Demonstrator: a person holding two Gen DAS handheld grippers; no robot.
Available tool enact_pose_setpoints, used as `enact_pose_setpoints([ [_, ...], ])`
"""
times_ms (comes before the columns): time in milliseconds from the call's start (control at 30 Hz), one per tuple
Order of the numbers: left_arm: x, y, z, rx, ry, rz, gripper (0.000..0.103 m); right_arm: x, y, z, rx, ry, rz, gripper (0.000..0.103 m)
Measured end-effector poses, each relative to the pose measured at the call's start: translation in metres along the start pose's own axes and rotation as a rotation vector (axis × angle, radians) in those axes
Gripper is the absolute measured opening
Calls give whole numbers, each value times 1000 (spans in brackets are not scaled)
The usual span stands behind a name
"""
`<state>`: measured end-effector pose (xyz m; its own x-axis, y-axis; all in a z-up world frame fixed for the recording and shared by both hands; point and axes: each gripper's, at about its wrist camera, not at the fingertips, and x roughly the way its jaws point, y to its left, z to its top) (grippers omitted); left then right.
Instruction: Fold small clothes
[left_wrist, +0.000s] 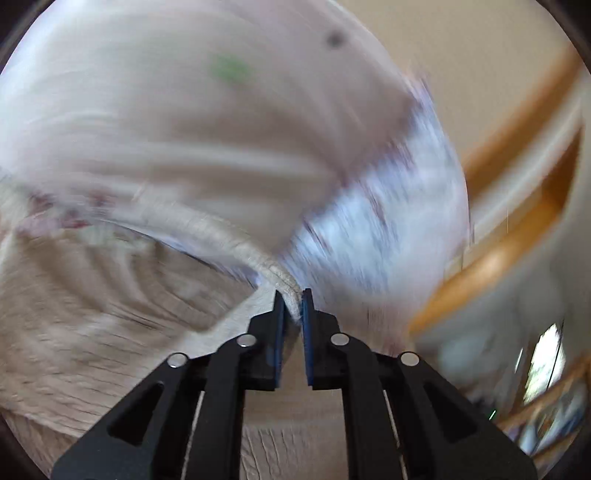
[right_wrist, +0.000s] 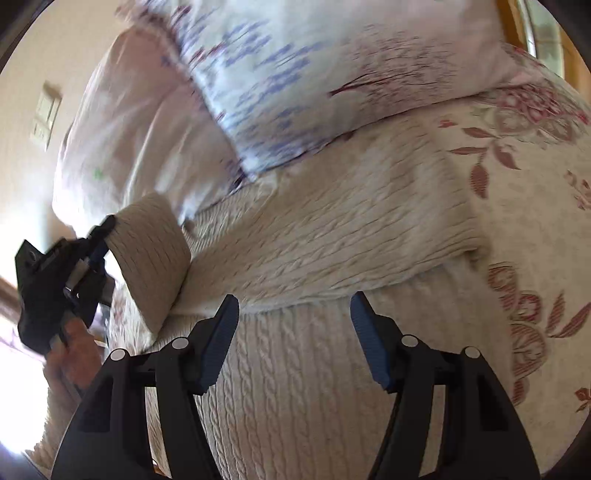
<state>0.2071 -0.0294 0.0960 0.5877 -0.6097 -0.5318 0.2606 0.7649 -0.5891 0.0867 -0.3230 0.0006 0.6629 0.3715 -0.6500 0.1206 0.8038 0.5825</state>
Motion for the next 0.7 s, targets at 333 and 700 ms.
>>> enact_pose_setpoints([
  [333, 20, -41, -84, 440, 230, 189, 56, -13, -40, 21, 148, -39, 22, 54],
  [700, -117, 124, -65, 2, 63, 592, 56, 40, -26, 45, 149, 101, 41, 46],
])
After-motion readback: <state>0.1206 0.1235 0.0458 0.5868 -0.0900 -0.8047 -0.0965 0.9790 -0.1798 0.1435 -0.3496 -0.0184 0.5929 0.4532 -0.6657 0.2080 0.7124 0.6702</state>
